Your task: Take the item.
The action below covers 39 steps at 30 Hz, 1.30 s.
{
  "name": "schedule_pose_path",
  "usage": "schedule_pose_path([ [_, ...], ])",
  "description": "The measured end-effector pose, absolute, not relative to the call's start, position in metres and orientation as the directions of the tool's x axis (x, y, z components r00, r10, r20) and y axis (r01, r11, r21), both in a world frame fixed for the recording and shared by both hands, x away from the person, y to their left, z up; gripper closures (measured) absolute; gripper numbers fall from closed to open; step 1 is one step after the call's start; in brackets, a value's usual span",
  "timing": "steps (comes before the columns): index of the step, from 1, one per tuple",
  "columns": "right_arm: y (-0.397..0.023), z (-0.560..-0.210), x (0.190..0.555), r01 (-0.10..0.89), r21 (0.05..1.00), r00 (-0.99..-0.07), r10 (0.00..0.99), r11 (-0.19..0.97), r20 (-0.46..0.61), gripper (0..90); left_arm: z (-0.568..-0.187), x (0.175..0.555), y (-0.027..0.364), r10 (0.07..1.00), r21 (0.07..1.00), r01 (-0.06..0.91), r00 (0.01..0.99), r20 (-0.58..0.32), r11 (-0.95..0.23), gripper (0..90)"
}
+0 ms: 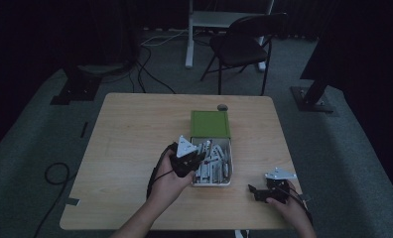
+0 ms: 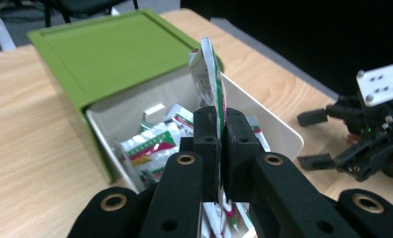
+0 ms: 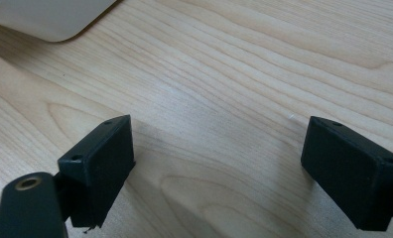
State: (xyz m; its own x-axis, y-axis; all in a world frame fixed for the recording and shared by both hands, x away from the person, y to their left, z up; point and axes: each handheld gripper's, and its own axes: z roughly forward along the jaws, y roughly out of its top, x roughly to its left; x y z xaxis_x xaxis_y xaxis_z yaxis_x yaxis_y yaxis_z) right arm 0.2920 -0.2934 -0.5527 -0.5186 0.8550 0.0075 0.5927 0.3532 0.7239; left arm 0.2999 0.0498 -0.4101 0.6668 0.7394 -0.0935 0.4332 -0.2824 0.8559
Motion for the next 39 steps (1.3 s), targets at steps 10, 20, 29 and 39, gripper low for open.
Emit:
schedule_pose_path([
  [10,-0.293,-0.553,0.292,0.593,0.723,-0.518,0.855,0.354,0.006,12.6,-0.404,0.294,0.083,0.754,0.880,0.415,0.648,-0.105,-0.234,86.9],
  [20,-0.293,-0.553,0.292,0.592,0.724,-0.519,0.855,0.354,0.007,12.6,-0.400,0.288,0.117,0.782,0.892,0.405,0.615,-0.102,-0.202,86.8],
  [29,-0.293,-0.553,0.292,0.592,0.724,-0.519,0.855,0.354,0.006,12.6,-0.413,0.283,0.149,0.785,0.907,0.385,0.610,-0.112,-0.169,86.8],
  [39,-0.293,-0.553,0.292,0.591,0.725,-0.519,0.855,0.354,0.006,12.6,-0.441,0.277,0.172,0.789,0.902,0.403,0.600,-0.131,-0.156,86.8],
])
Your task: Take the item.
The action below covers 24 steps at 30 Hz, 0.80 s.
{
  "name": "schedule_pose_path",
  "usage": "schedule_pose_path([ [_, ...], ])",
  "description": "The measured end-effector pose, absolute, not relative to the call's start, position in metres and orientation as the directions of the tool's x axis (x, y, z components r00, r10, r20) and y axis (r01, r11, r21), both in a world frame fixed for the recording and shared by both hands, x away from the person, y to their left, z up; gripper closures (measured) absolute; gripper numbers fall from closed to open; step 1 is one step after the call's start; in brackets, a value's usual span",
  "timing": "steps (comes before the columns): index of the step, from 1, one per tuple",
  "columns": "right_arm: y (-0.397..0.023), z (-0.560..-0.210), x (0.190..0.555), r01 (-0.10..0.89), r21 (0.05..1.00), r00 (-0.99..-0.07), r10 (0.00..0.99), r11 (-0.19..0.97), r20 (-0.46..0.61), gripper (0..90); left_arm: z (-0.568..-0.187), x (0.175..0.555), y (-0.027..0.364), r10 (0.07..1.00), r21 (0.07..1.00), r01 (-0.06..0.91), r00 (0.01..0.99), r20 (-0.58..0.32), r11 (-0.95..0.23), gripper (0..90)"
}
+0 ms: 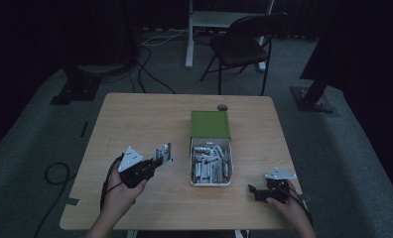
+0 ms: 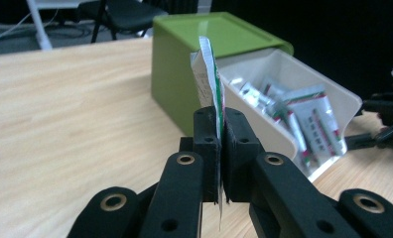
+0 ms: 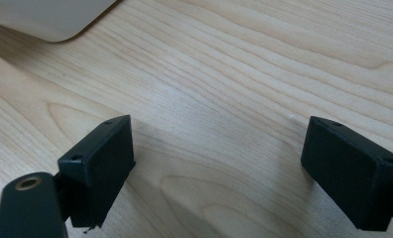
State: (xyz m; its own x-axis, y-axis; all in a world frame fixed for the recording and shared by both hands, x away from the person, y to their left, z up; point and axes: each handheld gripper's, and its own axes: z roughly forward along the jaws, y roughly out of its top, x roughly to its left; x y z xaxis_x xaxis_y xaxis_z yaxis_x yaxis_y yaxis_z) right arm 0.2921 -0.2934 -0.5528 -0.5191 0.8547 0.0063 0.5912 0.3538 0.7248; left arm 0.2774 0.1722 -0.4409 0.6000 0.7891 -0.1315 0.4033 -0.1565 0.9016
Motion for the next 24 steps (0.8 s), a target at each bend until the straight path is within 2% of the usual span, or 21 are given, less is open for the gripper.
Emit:
schedule_pose_path([
  [24,-0.293,-0.553,0.292,0.590,0.726,-0.519,0.855,0.354,0.005,12.7,-0.487,0.265,0.213,0.844,0.884,0.459,0.505,-0.181,-0.085,86.7],
])
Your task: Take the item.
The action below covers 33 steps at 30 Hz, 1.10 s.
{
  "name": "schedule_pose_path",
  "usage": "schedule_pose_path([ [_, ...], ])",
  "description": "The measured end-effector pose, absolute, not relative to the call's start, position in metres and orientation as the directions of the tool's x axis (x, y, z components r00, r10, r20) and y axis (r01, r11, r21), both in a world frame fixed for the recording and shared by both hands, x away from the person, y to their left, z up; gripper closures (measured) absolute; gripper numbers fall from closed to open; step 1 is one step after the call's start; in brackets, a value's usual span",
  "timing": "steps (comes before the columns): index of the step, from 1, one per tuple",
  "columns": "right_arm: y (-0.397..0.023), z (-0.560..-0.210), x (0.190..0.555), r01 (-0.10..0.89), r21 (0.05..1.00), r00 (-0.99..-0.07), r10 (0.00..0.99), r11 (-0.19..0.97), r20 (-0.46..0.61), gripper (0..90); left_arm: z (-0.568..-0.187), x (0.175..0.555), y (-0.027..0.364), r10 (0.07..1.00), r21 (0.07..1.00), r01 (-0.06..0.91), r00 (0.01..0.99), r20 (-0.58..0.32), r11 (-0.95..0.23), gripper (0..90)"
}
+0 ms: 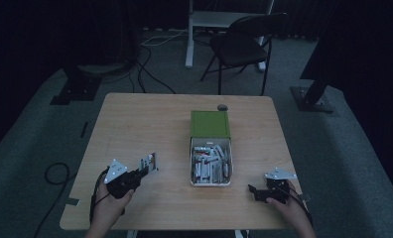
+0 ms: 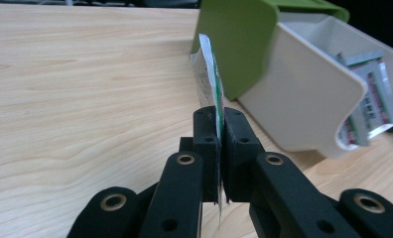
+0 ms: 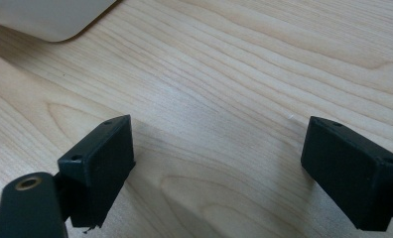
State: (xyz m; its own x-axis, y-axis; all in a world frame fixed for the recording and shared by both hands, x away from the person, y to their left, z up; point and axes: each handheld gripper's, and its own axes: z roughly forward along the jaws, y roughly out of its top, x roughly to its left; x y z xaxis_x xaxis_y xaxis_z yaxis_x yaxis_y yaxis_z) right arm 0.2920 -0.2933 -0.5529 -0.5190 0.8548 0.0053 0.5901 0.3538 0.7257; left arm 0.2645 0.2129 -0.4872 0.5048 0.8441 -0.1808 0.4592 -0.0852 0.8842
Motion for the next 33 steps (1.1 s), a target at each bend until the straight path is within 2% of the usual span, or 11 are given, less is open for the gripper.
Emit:
schedule_pose_path([
  [14,-0.293,-0.553,0.292,0.590,0.726,-0.520,0.854,0.355,0.005,12.7,-0.506,0.262,0.243,0.896,0.858,0.513,0.374,-0.238,0.014,86.7],
  [33,-0.293,-0.553,0.292,0.590,0.725,-0.520,0.854,0.355,0.004,12.7,-0.518,0.268,0.254,0.899,0.811,0.580,0.317,-0.303,0.069,86.6],
])
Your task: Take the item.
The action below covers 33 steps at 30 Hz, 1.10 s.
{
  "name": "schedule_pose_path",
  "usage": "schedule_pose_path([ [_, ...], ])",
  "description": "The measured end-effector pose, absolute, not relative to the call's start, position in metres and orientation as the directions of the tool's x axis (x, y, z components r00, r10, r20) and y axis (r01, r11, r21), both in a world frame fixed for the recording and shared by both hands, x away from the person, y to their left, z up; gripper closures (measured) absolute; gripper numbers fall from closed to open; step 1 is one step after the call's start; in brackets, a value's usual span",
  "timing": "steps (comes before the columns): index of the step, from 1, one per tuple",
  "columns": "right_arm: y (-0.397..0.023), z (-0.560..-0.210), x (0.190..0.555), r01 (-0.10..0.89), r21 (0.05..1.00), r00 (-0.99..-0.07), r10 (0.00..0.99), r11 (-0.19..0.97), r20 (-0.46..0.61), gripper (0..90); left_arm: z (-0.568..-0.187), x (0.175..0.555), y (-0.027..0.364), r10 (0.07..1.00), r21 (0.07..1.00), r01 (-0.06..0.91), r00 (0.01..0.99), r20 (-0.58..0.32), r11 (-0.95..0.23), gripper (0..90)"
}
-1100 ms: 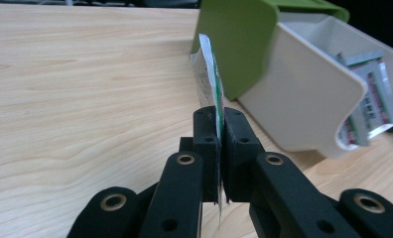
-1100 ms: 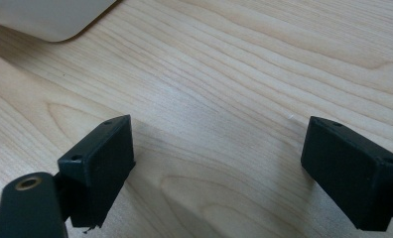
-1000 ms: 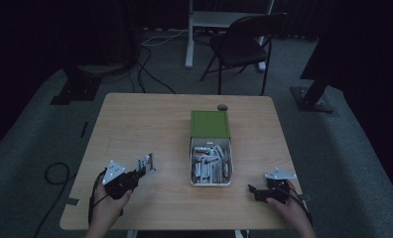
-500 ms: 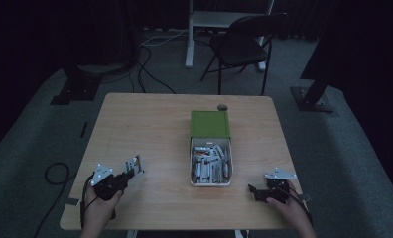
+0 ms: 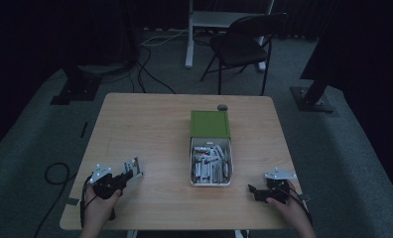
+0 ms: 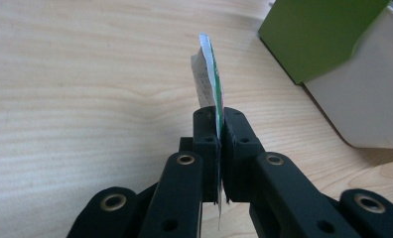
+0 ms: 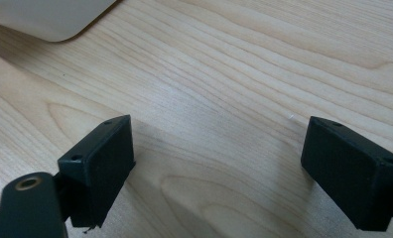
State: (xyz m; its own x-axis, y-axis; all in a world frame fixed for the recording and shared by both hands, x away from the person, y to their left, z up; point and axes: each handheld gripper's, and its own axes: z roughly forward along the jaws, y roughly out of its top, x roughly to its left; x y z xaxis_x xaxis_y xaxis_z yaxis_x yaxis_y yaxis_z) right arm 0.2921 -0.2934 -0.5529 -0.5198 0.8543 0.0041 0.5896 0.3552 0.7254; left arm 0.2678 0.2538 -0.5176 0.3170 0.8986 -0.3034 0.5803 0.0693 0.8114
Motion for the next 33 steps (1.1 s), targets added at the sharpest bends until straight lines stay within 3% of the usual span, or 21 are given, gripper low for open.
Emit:
schedule_pose_path([
  [22,-0.293,-0.553,0.292,0.589,0.725,-0.520,0.854,0.356,0.004,12.7,-0.530,0.276,0.252,0.906,0.777,0.630,0.330,-0.265,-0.002,82.1],
  [24,-0.293,-0.553,0.292,0.589,0.725,-0.520,0.854,0.356,0.004,12.7,-0.531,0.279,0.253,0.918,0.791,0.612,0.318,-0.237,-0.007,78.4],
  [26,-0.293,-0.553,0.292,0.589,0.726,-0.520,0.854,0.356,0.003,12.7,-0.533,0.280,0.254,0.922,0.800,0.600,0.317,-0.222,-0.015,68.3],
  [33,-0.293,-0.553,0.292,0.589,0.726,-0.520,0.854,0.356,0.003,12.7,-0.537,0.286,0.260,0.947,0.794,0.606,0.279,-0.161,-0.043,61.2],
])
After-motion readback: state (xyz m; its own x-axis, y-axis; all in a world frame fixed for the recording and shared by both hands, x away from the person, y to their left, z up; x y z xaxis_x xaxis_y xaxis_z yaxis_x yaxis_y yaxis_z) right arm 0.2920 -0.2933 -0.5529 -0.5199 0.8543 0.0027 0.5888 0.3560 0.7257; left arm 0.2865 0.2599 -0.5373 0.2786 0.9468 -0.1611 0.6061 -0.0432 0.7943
